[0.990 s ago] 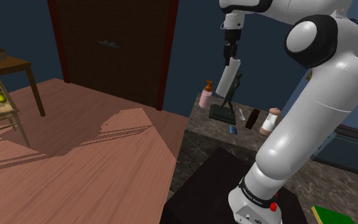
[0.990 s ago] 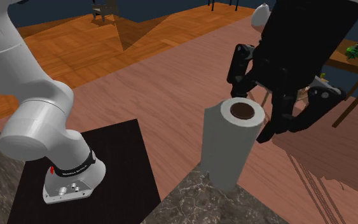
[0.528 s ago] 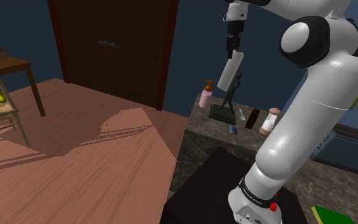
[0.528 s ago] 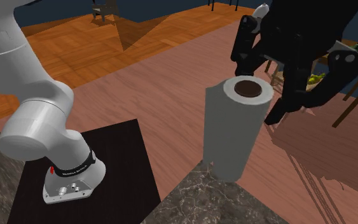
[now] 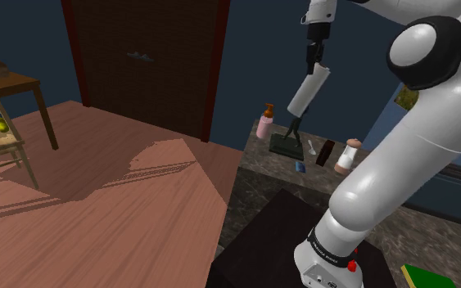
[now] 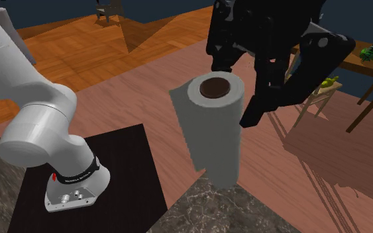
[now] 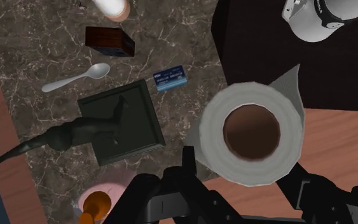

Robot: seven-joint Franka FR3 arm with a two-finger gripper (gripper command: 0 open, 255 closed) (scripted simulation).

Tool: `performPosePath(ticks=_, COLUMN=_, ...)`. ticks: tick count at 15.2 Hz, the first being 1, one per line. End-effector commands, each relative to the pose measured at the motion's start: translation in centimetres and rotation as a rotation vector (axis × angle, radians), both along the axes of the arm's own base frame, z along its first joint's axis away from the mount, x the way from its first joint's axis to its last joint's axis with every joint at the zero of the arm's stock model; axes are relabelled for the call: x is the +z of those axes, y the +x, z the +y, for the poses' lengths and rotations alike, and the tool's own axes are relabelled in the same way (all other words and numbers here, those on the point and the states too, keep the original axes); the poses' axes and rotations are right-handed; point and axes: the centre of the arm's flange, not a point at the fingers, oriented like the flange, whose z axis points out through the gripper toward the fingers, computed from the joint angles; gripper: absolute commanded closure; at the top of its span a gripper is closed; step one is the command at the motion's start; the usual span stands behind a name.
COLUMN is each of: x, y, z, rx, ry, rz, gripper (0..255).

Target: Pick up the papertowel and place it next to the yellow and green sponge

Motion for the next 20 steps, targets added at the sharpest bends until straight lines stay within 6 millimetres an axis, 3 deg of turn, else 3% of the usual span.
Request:
performPosePath(ticks=1, x=0.0, y=-2.5, z=0.3, rx=0.000, ry=0.000, rz=0.000, gripper=255)
performPosePath(ticks=20, x=0.1, y=-27.5, z=2.6, rx=0.000, ry=0.000, rz=0.000, gripper=255)
